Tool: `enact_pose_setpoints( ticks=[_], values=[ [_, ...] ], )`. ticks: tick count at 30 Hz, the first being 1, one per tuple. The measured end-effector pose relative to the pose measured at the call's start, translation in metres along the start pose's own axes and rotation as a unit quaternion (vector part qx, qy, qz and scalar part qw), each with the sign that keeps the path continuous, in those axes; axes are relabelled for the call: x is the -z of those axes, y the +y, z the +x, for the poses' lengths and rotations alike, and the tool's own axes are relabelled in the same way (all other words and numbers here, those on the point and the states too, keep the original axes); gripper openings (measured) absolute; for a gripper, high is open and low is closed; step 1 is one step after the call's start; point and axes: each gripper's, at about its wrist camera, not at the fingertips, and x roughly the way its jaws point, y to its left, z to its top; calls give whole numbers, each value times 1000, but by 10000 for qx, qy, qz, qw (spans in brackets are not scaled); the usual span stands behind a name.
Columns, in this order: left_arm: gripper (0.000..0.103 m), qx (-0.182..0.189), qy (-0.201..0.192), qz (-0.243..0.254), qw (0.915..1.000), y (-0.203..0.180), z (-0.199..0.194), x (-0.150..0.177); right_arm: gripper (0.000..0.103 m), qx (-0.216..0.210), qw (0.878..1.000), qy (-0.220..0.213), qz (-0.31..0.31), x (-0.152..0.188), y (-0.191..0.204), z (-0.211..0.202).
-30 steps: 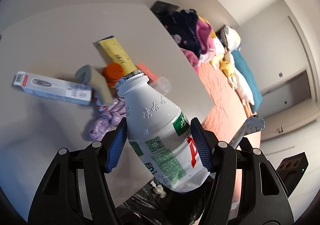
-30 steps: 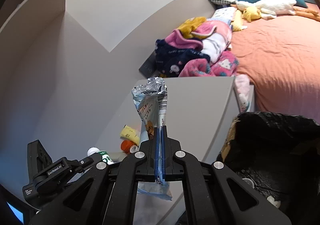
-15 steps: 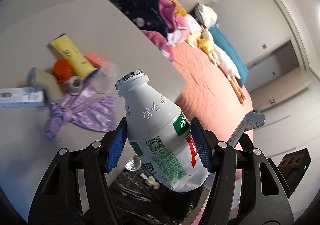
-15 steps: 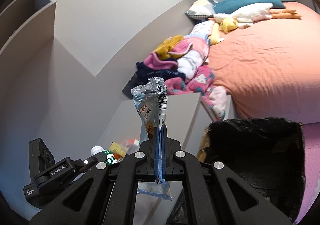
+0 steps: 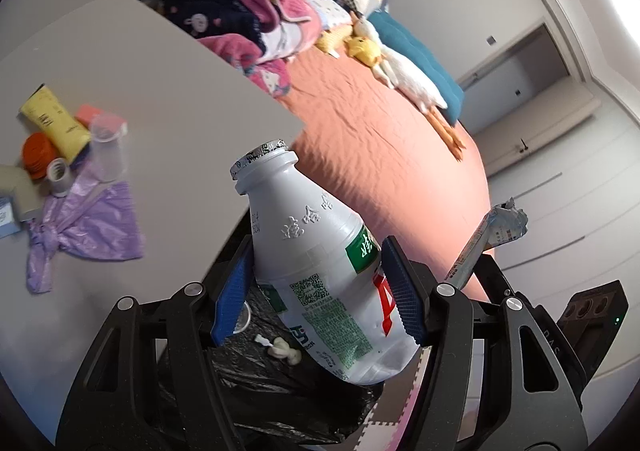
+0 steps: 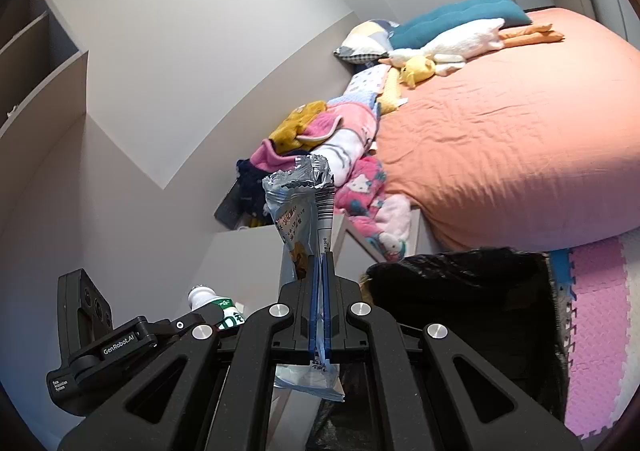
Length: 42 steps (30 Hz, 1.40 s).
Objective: Collect trash
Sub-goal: 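Open both tools over the black bin to drop bottle and wrapper, then move both tools back over the table toward the thermometer box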
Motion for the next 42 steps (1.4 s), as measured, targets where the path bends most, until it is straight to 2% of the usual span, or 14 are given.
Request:
enact_pose_setpoints(
  ticks=[9,10,12,13,14,18,21,31,42],
  values=[
    [63,115,283,360,9989,-24,23,3,3,232,9997,62,30,-2,-18,-11],
    [63,147,370,437,9982,-27,26,5,6,287,9995,106,2,-1,-18,-11],
    [85,209,550,462,9972,-28,32,7,37,485,9988,61,28,0,-20,-15],
    [97,207,612,408,9971,-28,36,7,66,614,9980,-66,96,1,-23,-18],
    [97,186,616,365,9973,-27,37,7,72,704,9971,-247,179,2,-25,-24],
    [97,-13,651,329,9973,-23,40,7,72,755,9965,-281,241,0,-30,-27],
    [97,-29,722,331,9968,-21,41,7,72,754,9964,-235,298,2,-33,-26],
    [97,-160,554,400,9975,-15,29,11,72,652,9977,-131,137,2,-20,-18],
    [97,-400,314,149,9986,17,9,3,72,454,9989,136,-70,11,6,7]
  ],
)
